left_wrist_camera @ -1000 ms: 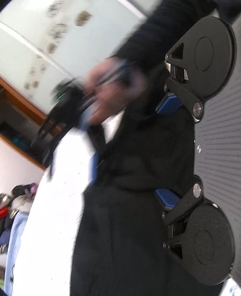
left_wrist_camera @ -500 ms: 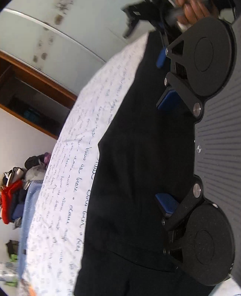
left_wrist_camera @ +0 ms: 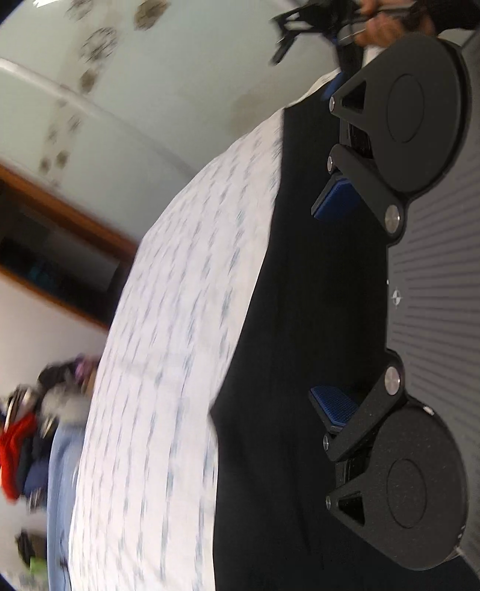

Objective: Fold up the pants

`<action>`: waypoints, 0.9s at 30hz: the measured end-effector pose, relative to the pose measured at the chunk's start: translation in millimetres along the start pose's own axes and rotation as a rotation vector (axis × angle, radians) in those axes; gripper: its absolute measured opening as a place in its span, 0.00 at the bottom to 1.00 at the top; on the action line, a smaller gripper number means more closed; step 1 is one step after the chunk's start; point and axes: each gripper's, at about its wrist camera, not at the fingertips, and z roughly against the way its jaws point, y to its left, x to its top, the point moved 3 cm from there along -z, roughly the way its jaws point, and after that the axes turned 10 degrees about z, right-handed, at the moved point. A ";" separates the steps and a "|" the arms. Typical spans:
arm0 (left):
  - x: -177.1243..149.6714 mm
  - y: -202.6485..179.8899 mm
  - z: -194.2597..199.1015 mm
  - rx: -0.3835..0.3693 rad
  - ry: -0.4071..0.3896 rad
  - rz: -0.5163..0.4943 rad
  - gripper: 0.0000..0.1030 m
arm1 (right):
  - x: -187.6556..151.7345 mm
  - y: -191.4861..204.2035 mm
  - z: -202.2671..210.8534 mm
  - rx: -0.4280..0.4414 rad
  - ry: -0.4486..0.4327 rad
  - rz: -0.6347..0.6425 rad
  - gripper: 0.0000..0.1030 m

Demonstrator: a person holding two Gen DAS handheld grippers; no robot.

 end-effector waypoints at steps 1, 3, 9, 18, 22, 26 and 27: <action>-2.9 -10.7 -8.9 -0.020 0.022 -0.024 0.94 | 6.5 -4.7 0.4 -0.017 -0.013 0.002 0.99; -11.7 -28.6 -29.2 -0.040 0.074 -0.074 0.93 | 18.7 -11.1 -6.1 -0.047 -0.025 0.027 0.99; -38.7 -48.6 -68.1 -0.019 0.177 -0.158 0.98 | 30.6 -39.1 -24.2 -0.109 0.018 0.029 0.98; -12.8 -86.7 -58.6 -0.038 0.147 -0.201 0.94 | 24.8 -37.2 40.3 -0.183 -0.108 0.075 0.99; -4.9 -122.3 -69.2 -0.114 0.137 -0.235 0.94 | 28.8 -52.0 55.6 -0.208 -0.143 0.046 0.98; -10.2 -153.3 -84.3 -0.166 0.165 -0.279 0.94 | 34.5 -68.4 57.9 -0.220 -0.171 -0.059 0.99; -12.6 -158.1 -87.1 -0.181 0.173 -0.285 0.94 | 36.7 -72.1 54.3 -0.214 -0.165 -0.084 0.99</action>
